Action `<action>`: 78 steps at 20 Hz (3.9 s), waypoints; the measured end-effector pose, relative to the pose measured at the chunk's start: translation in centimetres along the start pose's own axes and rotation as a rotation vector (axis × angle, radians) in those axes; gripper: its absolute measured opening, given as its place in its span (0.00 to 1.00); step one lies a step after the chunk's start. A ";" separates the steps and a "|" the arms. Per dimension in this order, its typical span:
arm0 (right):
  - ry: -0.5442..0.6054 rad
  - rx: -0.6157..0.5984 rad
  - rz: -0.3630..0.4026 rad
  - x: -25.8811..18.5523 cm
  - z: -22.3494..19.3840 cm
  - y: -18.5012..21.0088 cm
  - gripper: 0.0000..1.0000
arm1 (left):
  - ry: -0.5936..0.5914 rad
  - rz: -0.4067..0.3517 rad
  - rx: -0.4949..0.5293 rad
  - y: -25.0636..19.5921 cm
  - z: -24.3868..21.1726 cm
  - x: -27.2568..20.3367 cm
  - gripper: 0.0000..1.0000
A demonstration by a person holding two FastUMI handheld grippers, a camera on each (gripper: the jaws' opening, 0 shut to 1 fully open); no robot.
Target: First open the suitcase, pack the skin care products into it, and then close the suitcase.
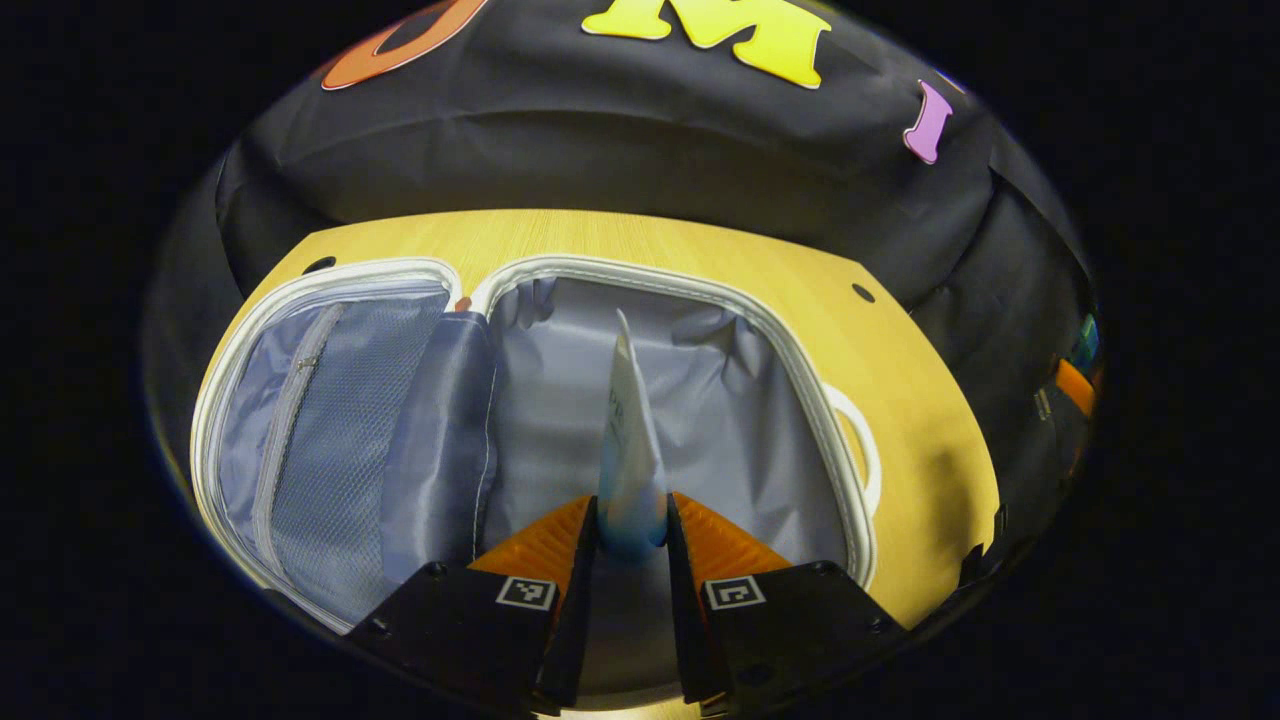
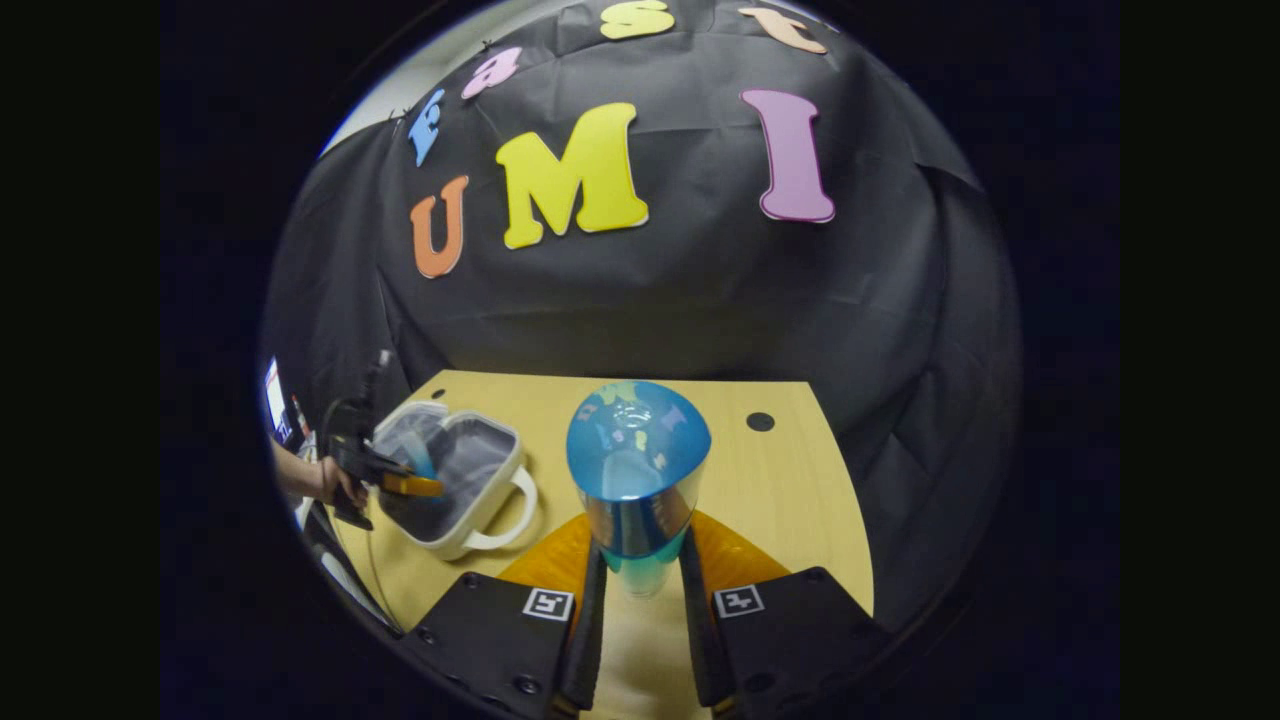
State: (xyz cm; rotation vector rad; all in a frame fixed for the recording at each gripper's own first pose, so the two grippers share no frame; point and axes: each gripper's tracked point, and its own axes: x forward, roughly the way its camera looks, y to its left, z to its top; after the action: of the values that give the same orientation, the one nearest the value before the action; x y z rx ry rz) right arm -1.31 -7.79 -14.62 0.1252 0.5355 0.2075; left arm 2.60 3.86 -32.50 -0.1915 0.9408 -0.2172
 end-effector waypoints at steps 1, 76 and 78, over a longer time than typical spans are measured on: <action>-0.007 0.011 0.004 -0.7 0.4 0.8 0.34 | 0.025 -0.005 -0.008 0.0 -0.1 0.3 0.40; 0.167 -0.318 0.147 9.9 -1.2 28.1 0.80 | -0.662 0.200 -0.395 22.5 -0.8 -26.2 0.98; 0.067 -0.349 0.222 6.9 0.4 28.7 0.78 | -0.709 0.140 -0.460 25.0 0.7 -25.3 0.98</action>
State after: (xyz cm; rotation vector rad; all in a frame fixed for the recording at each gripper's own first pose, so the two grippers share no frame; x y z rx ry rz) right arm 0.01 21.61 -12.76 -0.1634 0.5444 0.5198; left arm -8.70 34.69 -18.86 -0.5819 0.2801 0.1982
